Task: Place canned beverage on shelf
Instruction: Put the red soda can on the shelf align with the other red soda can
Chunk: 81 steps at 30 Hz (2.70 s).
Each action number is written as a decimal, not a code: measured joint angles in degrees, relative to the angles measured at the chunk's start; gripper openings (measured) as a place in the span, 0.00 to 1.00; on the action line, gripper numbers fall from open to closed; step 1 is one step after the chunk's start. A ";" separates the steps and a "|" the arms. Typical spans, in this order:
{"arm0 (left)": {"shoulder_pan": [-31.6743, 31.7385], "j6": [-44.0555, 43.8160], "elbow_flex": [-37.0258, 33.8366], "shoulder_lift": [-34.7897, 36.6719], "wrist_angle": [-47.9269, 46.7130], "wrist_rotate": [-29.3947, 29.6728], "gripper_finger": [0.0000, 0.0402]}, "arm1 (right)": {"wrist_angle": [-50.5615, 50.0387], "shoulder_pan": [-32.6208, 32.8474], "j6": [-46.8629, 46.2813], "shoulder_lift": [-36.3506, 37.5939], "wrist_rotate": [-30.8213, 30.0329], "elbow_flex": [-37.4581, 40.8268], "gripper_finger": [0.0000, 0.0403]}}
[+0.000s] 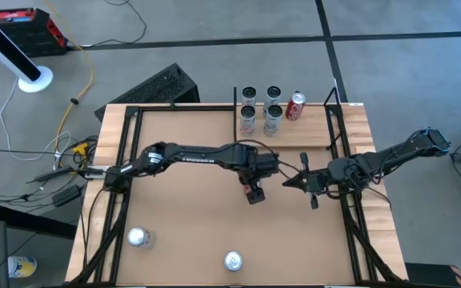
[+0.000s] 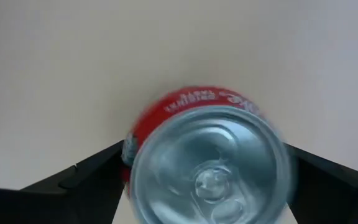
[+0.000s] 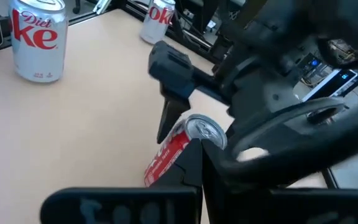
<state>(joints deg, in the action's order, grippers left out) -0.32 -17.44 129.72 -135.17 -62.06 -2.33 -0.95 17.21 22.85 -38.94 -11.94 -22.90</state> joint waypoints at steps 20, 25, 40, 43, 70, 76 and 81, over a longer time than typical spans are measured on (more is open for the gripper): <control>-1.06 0.13 5.04 8.46 -19.59 12.65 0.90 | 2.81 0.00 -2.40 -3.42 0.04 -0.09 0.09; -5.98 1.52 5.04 14.52 -27.38 31.53 0.91 | 10.54 0.00 -2.42 -7.68 0.04 -0.09 0.08; -22.55 -10.40 -55.43 56.86 3.74 48.02 0.91 | 21.55 0.30 -19.39 -15.82 0.04 -2.04 0.08; -22.08 -4.60 -75.58 66.11 29.89 43.16 0.91 | 21.43 -0.24 -24.94 -16.95 0.04 -4.01 0.08; -6.06 8.00 -109.36 75.21 89.26 12.55 0.91 | -32.03 -6.29 -24.52 -44.26 0.51 -42.57 0.74; -6.03 9.67 -109.36 75.21 89.73 12.05 0.91 | -34.61 -7.88 -25.22 -46.76 3.11 -44.98 0.82; -6.01 9.72 -109.36 75.19 89.81 11.50 0.91 | -35.22 -9.08 -25.40 -46.69 3.17 -44.98 0.85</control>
<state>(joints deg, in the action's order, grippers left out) -6.33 -7.73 20.36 -59.99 27.75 9.17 -36.18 8.13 -2.55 -85.62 -8.78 -67.88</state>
